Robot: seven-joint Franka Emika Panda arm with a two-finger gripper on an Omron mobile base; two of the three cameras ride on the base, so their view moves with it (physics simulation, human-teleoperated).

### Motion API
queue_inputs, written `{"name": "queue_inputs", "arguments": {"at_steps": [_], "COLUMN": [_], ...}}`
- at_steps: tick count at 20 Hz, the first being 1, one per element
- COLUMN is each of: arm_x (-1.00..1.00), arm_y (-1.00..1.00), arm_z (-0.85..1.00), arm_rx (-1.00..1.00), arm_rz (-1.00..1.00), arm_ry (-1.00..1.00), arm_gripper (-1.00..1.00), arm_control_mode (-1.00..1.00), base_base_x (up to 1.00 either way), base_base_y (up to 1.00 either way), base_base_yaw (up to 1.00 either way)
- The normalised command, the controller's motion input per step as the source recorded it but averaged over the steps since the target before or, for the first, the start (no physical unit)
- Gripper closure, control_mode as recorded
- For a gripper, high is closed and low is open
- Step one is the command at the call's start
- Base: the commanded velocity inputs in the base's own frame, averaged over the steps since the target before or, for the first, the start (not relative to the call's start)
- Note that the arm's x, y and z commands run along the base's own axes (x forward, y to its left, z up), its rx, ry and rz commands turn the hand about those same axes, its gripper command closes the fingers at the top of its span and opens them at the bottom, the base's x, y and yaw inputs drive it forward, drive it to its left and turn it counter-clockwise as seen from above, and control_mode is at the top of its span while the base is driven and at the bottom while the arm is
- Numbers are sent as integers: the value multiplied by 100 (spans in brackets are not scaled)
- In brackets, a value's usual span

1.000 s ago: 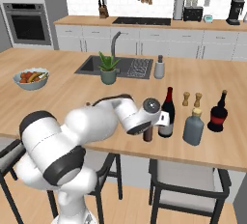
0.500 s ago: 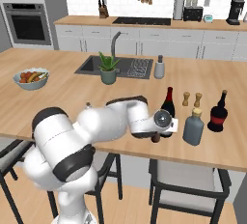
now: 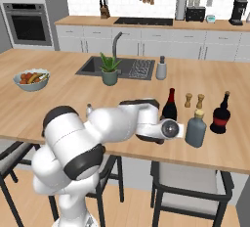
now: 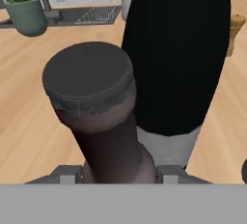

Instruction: Move the plastic bottles in the middle to the plastics group, and the glass bottles in the middle to the glass group.

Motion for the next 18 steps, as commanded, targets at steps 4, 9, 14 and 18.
{"name": "queue_inputs", "arguments": {"at_steps": [4, 9, 14, 18], "arm_x": [9, 8, -1, 0], "arm_y": [-24, -22, -1, 0], "arm_z": [-1, 0, -10, -24], "arm_rx": [0, 0, 0, -1], "arm_rz": [0, 0, 0, 0], "arm_ry": [0, 0, 1, 0], "arm_gripper": [100, 100, 100, 100], "arm_control_mode": [-100, -100, -100, -100], "base_base_x": [0, 0, 0, 0], "base_base_y": [0, 0, 0, 0], "base_base_yaw": [0, 0, 0, 0]}}
